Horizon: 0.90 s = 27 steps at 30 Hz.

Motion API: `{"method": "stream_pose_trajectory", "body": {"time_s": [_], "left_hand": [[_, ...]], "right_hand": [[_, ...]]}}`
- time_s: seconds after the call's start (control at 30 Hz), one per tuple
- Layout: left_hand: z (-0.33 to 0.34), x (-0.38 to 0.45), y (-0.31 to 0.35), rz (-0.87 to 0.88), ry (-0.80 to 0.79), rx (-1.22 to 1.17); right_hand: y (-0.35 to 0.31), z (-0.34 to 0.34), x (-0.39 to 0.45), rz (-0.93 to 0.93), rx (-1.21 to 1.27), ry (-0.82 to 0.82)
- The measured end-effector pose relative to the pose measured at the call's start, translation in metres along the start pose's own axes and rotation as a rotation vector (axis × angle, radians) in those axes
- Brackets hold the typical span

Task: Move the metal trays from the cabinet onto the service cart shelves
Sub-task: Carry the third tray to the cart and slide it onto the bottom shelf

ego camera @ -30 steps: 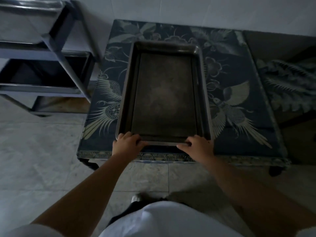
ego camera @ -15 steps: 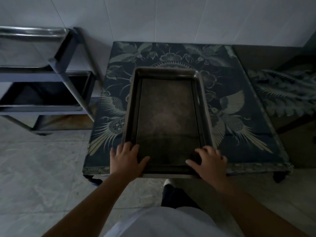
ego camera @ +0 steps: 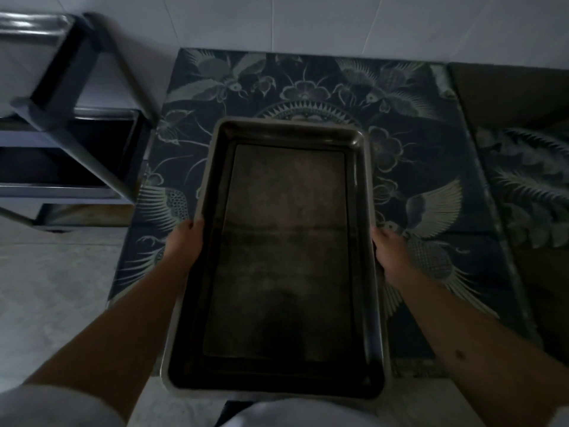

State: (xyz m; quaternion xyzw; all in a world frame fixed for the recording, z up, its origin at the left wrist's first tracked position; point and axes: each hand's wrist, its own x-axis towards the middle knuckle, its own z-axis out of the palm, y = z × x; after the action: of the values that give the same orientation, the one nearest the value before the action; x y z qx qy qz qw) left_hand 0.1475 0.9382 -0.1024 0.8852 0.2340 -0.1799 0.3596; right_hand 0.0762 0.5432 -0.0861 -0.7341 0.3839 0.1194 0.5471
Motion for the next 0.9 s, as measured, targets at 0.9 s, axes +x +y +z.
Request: {"method": "stream_pose_trajectory", "body": {"time_s": [0.9], "left_hand": [[-0.130, -0.407, -0.299, -0.565, 0.920, -1.291]], "right_hand": [[-0.118, 0.339, -0.261, -0.484, -0.355, -1.135]]}}
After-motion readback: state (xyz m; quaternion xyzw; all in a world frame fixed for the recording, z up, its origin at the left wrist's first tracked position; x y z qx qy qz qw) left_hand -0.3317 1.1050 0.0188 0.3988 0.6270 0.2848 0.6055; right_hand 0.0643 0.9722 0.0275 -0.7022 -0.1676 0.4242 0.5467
